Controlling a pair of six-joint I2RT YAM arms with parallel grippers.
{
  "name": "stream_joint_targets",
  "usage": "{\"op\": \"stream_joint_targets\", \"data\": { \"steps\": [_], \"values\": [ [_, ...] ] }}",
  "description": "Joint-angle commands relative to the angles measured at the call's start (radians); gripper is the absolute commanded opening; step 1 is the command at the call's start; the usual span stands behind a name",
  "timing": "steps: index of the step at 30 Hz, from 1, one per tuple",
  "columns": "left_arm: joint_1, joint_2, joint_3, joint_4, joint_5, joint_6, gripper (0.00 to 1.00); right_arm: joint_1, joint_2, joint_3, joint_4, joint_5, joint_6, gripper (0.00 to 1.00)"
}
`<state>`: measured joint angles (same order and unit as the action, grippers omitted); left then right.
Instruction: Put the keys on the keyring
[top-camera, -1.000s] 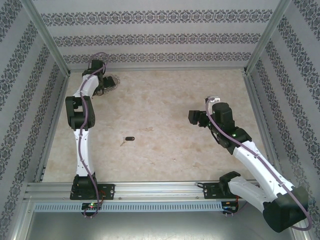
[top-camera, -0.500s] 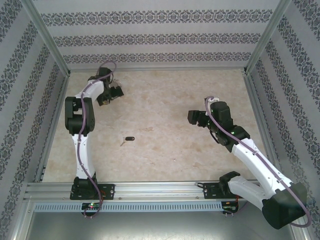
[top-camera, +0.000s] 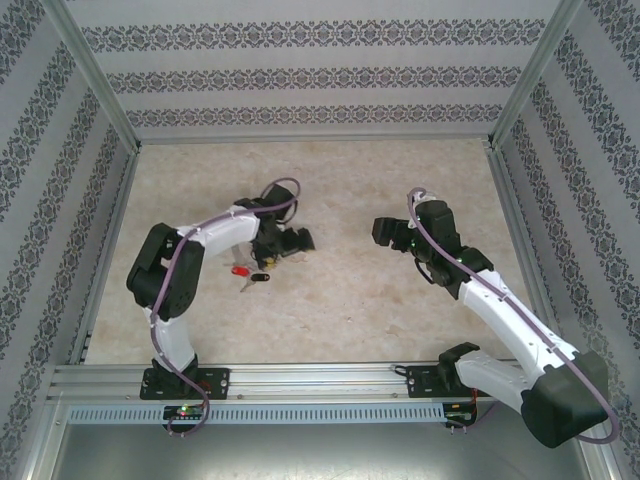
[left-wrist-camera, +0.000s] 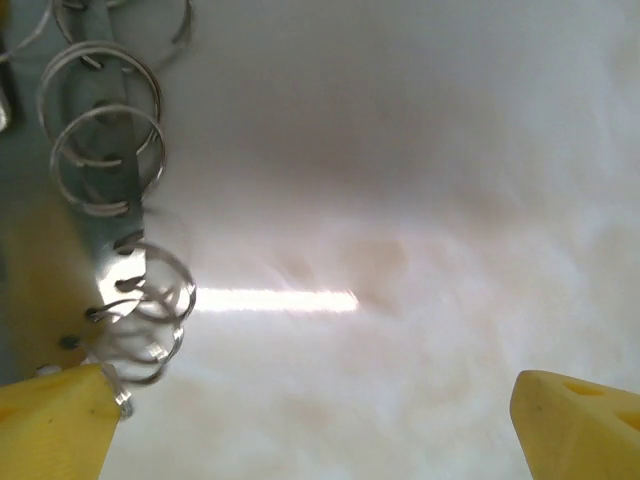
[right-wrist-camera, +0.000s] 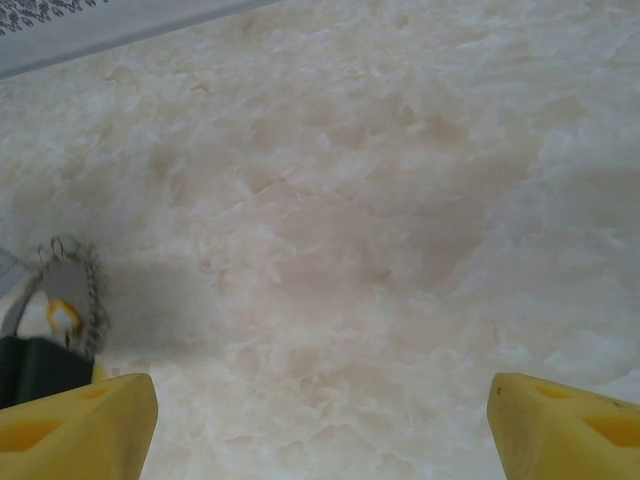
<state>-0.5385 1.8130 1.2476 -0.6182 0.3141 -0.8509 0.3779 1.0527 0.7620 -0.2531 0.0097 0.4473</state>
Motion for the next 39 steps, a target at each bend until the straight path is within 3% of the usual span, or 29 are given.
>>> {"op": "stream_joint_targets", "data": {
  "steps": [1,6,10,16,19,23,26,29,30,33,35,37,39],
  "values": [
    [0.026,-0.109,0.055,-0.073,-0.061,-0.039,1.00,0.016,0.032,0.002,0.037,-0.026,0.027,0.86],
    [0.112,-0.219,0.207,-0.235,-0.067,0.104,1.00,0.037,0.106,0.024,0.032,-0.116,0.023,0.80],
    [0.219,-0.317,0.209,-0.296,-0.039,0.157,1.00,0.113,0.186,0.064,0.004,-0.209,-0.042,0.75],
    [0.422,-0.478,0.026,-0.346,-0.016,0.213,1.00,0.405,0.375,0.153,-0.036,-0.327,-0.227,0.67],
    [0.474,-0.553,-0.062,-0.356,-0.013,0.233,1.00,0.539,0.497,0.223,-0.066,-0.380,-0.289,0.64],
    [0.514,-0.612,-0.145,-0.374,0.011,0.240,1.00,0.654,0.639,0.328,-0.097,-0.328,-0.271,0.60],
    [0.536,-0.639,-0.184,-0.390,0.008,0.245,1.00,0.680,0.709,0.408,-0.125,-0.278,-0.143,0.52],
    [0.552,-0.669,-0.228,-0.381,0.002,0.230,1.00,0.681,0.736,0.455,-0.163,-0.236,0.071,0.51],
    [0.555,-0.678,-0.247,-0.369,0.006,0.219,1.00,0.677,0.745,0.480,-0.212,-0.210,0.164,0.46],
    [0.555,-0.704,-0.338,-0.273,0.101,0.196,0.99,0.638,0.766,0.549,-0.348,-0.223,0.413,0.44],
    [0.555,-0.714,-0.396,-0.222,0.149,0.176,0.98,0.626,0.733,0.483,-0.224,-0.290,0.591,0.39],
    [0.555,-0.720,-0.426,-0.208,0.159,0.174,0.98,0.654,0.680,0.422,-0.106,-0.237,0.738,0.37],
    [0.555,-0.725,-0.434,-0.205,0.169,0.190,0.98,0.650,0.661,0.439,-0.110,-0.162,0.740,0.38]
  ]
}}
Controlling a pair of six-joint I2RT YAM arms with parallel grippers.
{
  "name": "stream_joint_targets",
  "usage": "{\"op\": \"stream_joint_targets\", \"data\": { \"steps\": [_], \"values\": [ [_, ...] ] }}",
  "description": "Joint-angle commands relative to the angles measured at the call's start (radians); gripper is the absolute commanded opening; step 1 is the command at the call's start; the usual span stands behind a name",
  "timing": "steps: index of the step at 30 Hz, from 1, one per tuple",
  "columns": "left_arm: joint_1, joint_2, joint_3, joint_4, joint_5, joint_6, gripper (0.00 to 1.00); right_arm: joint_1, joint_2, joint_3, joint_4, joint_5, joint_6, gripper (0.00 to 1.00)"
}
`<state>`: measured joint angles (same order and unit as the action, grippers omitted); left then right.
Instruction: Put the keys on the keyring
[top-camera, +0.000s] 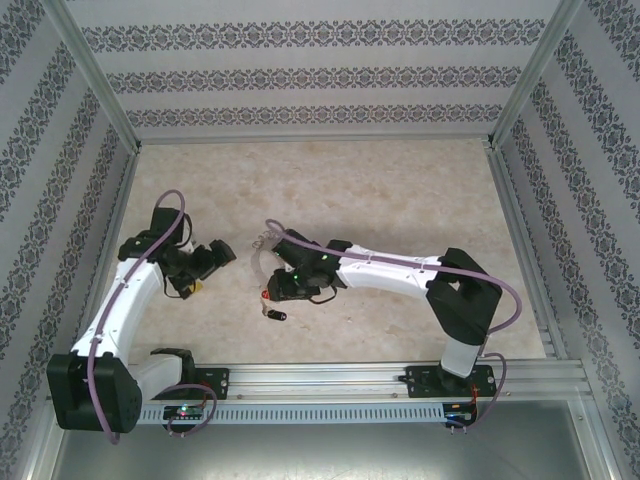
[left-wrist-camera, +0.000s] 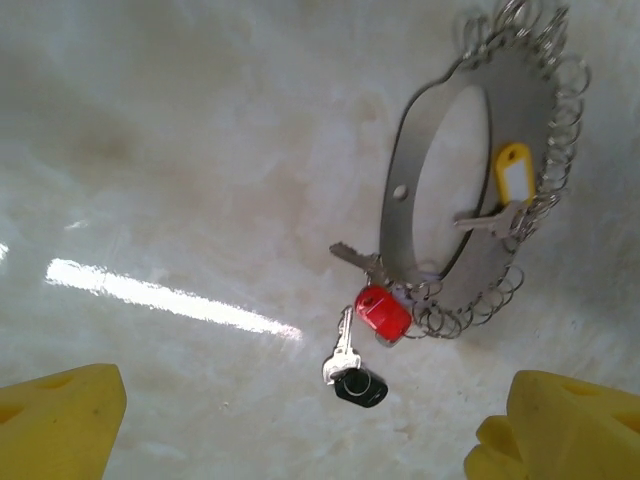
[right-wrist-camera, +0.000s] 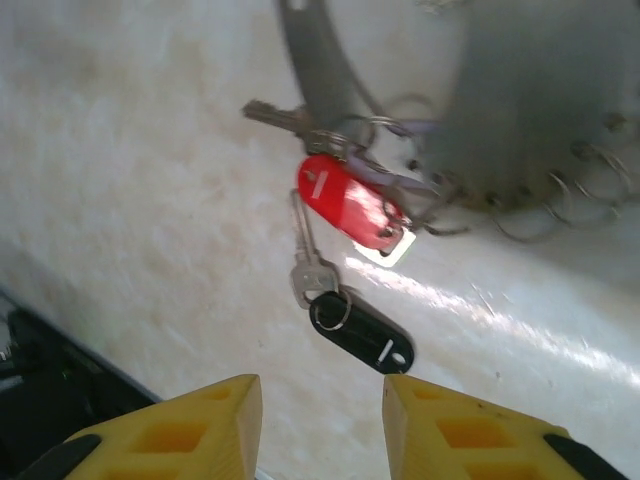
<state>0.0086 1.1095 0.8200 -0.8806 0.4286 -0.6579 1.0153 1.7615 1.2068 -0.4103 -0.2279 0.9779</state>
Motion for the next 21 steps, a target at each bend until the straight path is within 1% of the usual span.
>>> {"op": "stream_joint_targets", "data": {
  "steps": [1,2,4,5,8,10,13,15,17,19,21],
  "values": [
    [0.008,-0.025,-0.013,0.065,0.067,0.002,0.97,-0.002,-0.059,0.016,0.006,0.141,0.168,0.37],
    [0.008,-0.024,-0.018,0.073,0.079,0.005,0.97,-0.021,-0.070,0.025,-0.020,0.187,0.137,0.36],
    [0.006,-0.017,-0.033,0.096,0.099,0.006,0.94,-0.090,-0.083,0.008,0.006,0.209,0.048,0.35],
    [0.005,-0.012,-0.039,0.112,0.107,0.006,0.93,-0.123,-0.074,0.018,-0.004,0.203,0.003,0.35],
    [-0.006,0.023,-0.052,0.194,0.167,0.017,0.81,-0.197,-0.015,0.091,-0.054,0.178,-0.177,0.36],
    [-0.023,0.057,-0.042,0.229,0.157,0.019,0.77,-0.228,0.022,0.118,-0.047,0.149,-0.280,0.37],
    [-0.046,0.111,-0.012,0.246,0.113,0.025,0.72,-0.283,0.101,0.186,-0.062,0.078,-0.378,0.38],
    [-0.055,0.143,-0.003,0.265,0.106,0.013,0.68,-0.305,0.148,0.228,-0.050,0.036,-0.446,0.38],
    [-0.063,0.168,0.000,0.291,0.122,-0.004,0.65,-0.310,0.185,0.266,-0.047,0.039,-0.534,0.38],
    [-0.074,0.177,-0.002,0.309,0.133,-0.021,0.62,-0.314,0.234,0.317,-0.082,0.081,-0.560,0.38],
    [-0.086,0.169,-0.010,0.310,0.127,-0.027,0.61,-0.320,0.283,0.355,-0.103,0.040,-0.550,0.38]
  ]
}}
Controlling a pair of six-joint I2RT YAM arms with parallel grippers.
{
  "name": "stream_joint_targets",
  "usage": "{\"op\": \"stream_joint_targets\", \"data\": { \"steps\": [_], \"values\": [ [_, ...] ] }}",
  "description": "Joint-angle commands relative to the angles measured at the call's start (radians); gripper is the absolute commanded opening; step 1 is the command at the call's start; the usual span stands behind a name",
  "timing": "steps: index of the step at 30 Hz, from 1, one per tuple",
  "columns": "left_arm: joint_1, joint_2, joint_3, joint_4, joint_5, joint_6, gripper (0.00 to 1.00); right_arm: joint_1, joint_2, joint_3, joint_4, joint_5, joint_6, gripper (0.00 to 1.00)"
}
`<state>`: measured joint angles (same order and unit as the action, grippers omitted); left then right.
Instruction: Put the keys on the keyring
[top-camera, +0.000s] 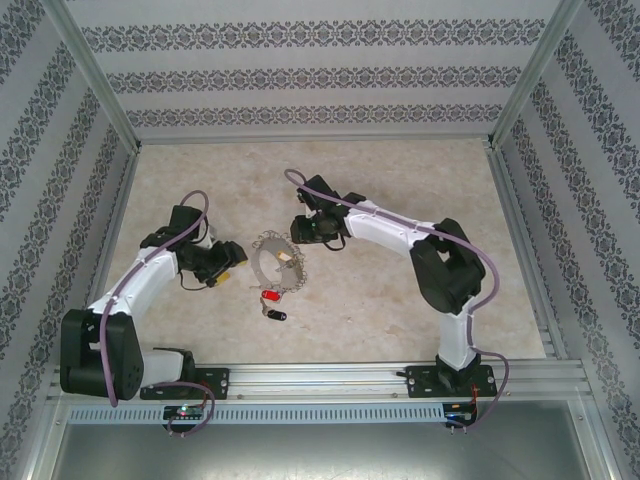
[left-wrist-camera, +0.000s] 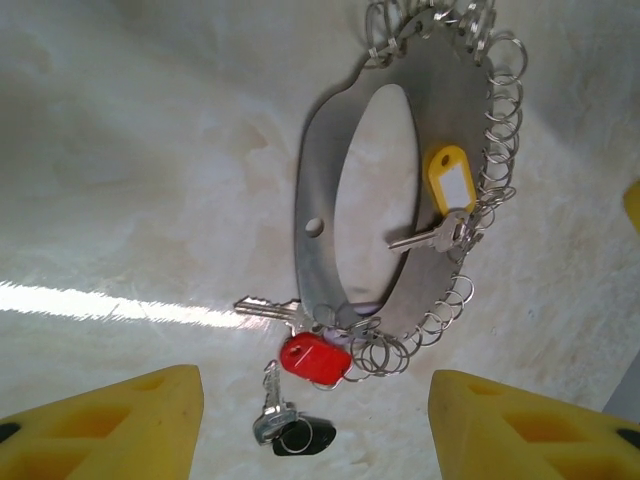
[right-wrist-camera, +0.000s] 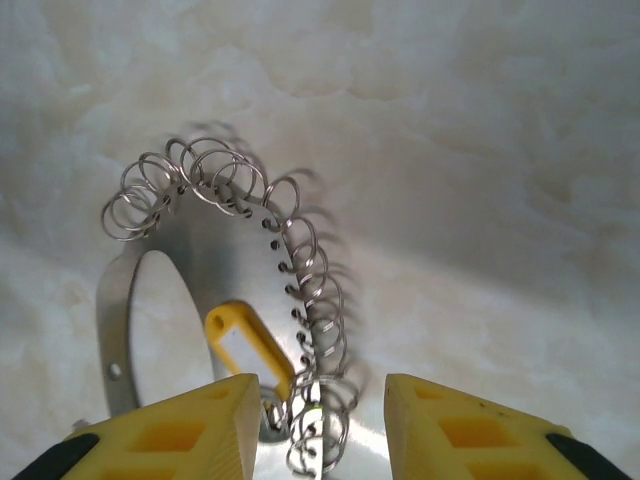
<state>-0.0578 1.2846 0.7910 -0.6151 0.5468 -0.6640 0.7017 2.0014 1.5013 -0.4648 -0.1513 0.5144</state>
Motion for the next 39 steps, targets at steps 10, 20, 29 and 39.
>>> {"op": "stream_joint_targets", "data": {
  "steps": [10,20,29,39],
  "values": [
    [-0.040,-0.063,-0.036,0.015,0.009,0.023,0.60,-0.020,0.071,0.038,-0.049,-0.197,-0.177,0.38],
    [-0.090,-0.025,-0.048,0.114,0.034,0.030,0.54,-0.031,-0.040,-0.174,0.032,-0.375,-0.222,0.37],
    [-0.234,0.062,0.014,0.143,-0.004,0.097,0.50,-0.035,-0.120,-0.310,0.083,-0.456,-0.140,0.37],
    [-0.242,0.070,0.017,0.140,-0.021,0.097,0.48,-0.011,-0.045,-0.259,0.092,-0.376,-0.063,0.44]
  ]
}}
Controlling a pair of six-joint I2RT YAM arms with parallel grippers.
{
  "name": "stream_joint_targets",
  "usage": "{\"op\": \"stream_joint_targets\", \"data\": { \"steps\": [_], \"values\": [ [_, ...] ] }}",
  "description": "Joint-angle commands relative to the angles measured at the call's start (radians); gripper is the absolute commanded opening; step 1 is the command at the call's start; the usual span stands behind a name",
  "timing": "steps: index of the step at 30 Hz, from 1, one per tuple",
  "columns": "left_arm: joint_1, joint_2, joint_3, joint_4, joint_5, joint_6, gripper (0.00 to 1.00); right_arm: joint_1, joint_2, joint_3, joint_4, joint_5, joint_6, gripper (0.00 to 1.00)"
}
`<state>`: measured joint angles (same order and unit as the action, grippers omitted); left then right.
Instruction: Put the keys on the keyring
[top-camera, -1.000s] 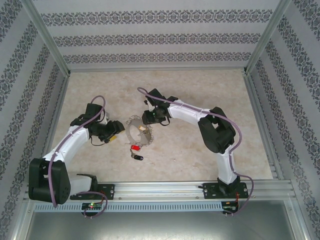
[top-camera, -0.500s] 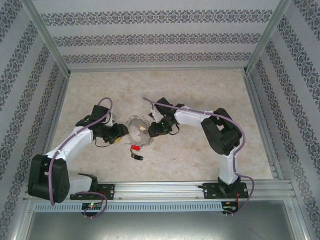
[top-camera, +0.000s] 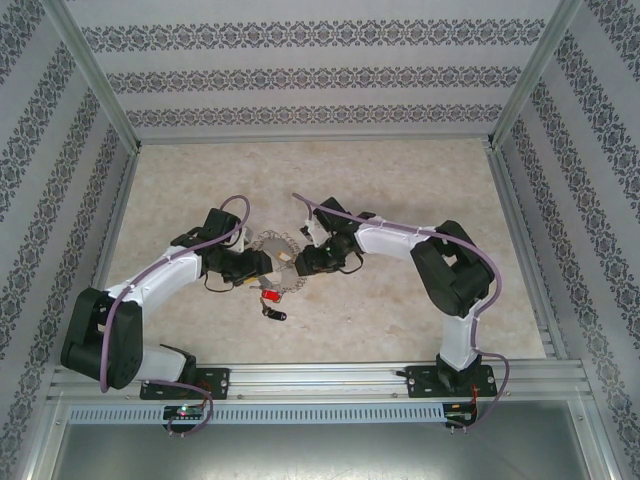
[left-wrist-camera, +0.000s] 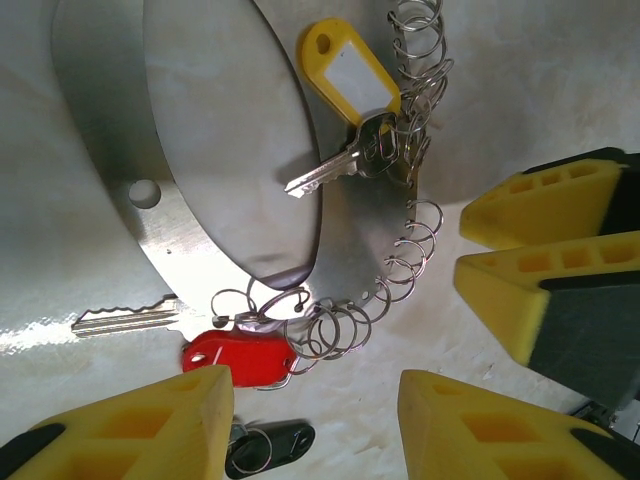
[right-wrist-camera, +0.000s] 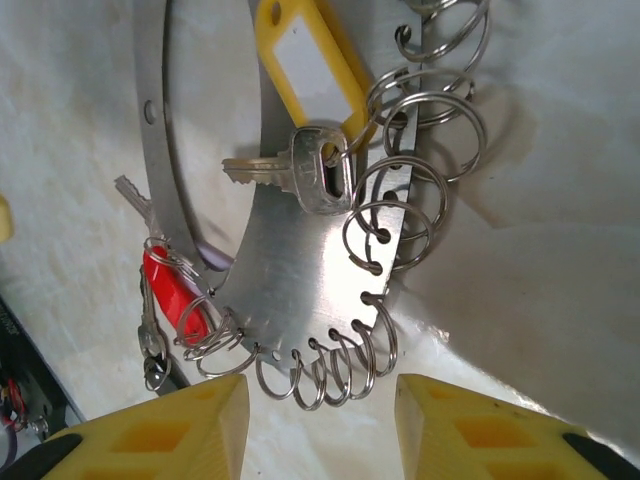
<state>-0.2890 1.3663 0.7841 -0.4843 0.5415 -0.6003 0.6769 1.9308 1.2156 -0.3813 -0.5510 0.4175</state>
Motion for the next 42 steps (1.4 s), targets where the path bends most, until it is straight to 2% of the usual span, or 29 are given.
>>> {"op": "stream_joint_targets", "data": {
  "steps": [1,5,9,16,21,28,32,38,42],
  "values": [
    [-0.012,-0.018,0.022,0.007,-0.017,0.034,0.47,0.017,0.037,0.031,0.008,0.022,0.038,0.44],
    [-0.011,-0.029,0.013,0.017,-0.020,0.036,0.46,0.050,0.062,0.044,0.018,-0.008,0.042,0.41],
    [-0.010,-0.030,0.008,0.035,-0.014,0.040,0.45,0.054,0.060,0.035,0.063,-0.023,0.072,0.33],
    [-0.011,-0.051,0.020,0.048,-0.001,0.088,0.45,0.030,0.010,0.039,0.091,-0.075,0.105,0.12],
    [-0.011,-0.122,0.014,0.085,-0.073,0.141,0.48,0.031,-0.041,0.033,0.125,-0.107,0.147,0.00],
    [-0.013,-0.174,-0.069,0.259,-0.140,0.227,0.62,0.027,-0.060,0.054,0.106,-0.093,0.136,0.00],
    [-0.054,-0.192,-0.131,0.381,-0.073,0.429,0.69,0.026,-0.080,0.067,0.100,-0.111,0.167,0.00],
    [-0.077,-0.297,-0.212,0.514,-0.063,0.701,0.71,0.015,-0.162,0.081,0.063,-0.098,0.190,0.00],
    [-0.077,-0.332,-0.252,0.564,-0.048,0.810,0.71,0.001,-0.185,0.088,0.058,-0.117,0.216,0.00]
  ]
}}
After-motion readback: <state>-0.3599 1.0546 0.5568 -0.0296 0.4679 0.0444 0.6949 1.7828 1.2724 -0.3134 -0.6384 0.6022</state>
